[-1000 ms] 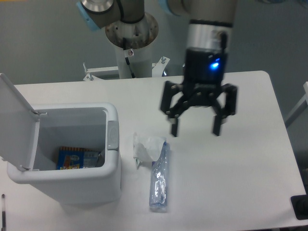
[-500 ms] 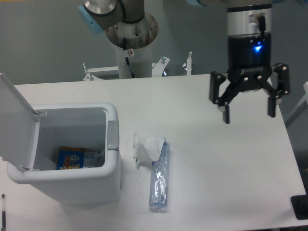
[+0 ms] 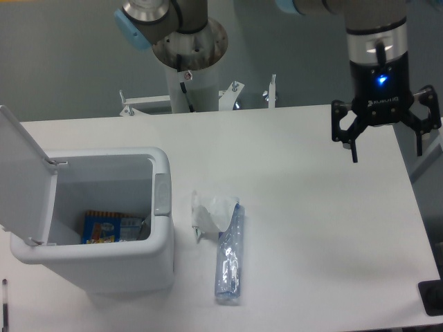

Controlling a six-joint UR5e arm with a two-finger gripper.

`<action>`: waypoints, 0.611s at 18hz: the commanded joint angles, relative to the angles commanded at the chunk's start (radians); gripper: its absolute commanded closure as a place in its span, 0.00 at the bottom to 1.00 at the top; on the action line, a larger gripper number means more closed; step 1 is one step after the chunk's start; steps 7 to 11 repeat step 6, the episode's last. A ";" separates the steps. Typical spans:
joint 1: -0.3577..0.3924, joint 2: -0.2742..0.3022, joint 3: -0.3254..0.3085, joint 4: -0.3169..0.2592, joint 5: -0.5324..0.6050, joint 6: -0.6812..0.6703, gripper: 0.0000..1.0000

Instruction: Open the trash can

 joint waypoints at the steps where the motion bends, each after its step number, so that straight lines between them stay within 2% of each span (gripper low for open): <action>1: -0.002 0.002 -0.003 -0.005 0.015 0.031 0.00; 11: -0.003 0.003 -0.003 -0.006 0.023 0.040 0.00</action>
